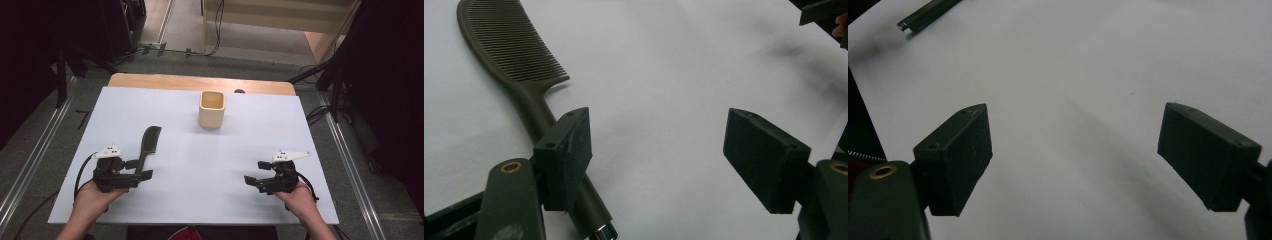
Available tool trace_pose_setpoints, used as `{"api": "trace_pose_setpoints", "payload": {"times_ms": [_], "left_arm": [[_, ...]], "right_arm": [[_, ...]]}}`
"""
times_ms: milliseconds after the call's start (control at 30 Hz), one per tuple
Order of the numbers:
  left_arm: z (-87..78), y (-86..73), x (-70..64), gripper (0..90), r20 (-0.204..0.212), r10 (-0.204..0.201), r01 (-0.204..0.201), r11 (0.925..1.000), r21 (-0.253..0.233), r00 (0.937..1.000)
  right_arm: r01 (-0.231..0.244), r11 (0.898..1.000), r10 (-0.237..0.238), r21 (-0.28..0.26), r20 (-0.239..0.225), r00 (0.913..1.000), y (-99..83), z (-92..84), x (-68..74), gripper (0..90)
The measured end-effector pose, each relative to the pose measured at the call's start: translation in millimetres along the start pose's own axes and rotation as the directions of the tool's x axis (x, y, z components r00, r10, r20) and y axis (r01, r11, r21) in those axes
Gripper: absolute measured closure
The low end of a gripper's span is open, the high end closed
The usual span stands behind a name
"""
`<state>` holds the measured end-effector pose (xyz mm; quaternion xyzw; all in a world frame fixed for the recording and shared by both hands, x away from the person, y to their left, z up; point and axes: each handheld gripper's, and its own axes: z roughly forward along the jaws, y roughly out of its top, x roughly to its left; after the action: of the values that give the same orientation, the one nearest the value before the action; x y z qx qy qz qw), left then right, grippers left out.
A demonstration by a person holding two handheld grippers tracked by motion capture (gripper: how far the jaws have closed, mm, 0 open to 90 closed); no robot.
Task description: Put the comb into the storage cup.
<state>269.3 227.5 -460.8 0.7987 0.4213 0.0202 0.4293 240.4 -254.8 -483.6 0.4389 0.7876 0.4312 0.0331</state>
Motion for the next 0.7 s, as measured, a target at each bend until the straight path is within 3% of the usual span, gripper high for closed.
{"api": "trace_pose_setpoints", "payload": {"times_ms": [267,700], "left_arm": [[-1.4,0.7,1.1,28.6,0.000,-0.018,0.018,0.9998,0.006,0.9998],[-1.7,0.8,1.3,28.6,0.001,-0.008,0.007,1.0000,0.005,1.0000]], "right_arm": [[0.000,1.000,0.000,0.001,0.005,1.0000,0.1,-0.1,-0.5,12.4],[-0.003,1.000,0.003,0.007,0.005,1.0000,0.2,1.0,-1.1,12.4]]}}
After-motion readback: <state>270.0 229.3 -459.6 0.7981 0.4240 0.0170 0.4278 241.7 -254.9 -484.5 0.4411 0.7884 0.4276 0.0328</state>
